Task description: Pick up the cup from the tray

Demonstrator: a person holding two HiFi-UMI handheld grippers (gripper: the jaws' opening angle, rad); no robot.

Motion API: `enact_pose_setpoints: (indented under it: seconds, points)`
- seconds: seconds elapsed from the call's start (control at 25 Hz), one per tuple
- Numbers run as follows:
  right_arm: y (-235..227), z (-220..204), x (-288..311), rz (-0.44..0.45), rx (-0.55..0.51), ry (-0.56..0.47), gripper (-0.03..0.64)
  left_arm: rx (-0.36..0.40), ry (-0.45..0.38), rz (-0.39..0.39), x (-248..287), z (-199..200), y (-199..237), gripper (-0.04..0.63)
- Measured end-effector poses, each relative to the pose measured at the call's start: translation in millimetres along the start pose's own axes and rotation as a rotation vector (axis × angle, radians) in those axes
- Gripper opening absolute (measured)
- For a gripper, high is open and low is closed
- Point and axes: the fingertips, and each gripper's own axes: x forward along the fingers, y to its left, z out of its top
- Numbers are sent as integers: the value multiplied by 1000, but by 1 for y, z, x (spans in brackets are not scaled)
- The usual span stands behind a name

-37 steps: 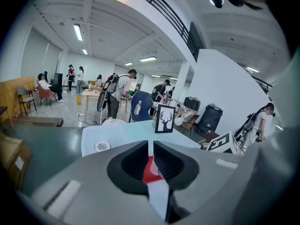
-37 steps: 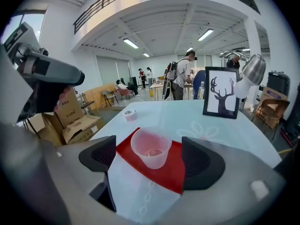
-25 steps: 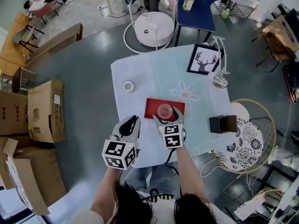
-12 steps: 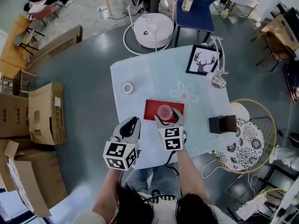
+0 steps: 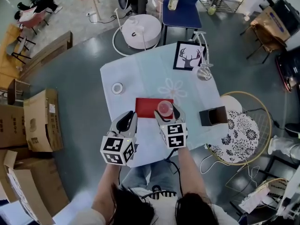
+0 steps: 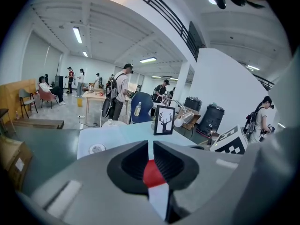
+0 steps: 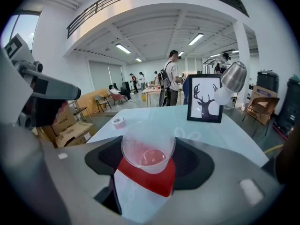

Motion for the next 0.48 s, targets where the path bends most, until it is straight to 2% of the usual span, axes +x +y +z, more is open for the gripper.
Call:
enact_pose_setpoints:
  seconds: [0.48]
  points:
    - [-55, -19, -46, -129, 52, 16, 344, 31, 30, -86, 19, -4, -42, 20]
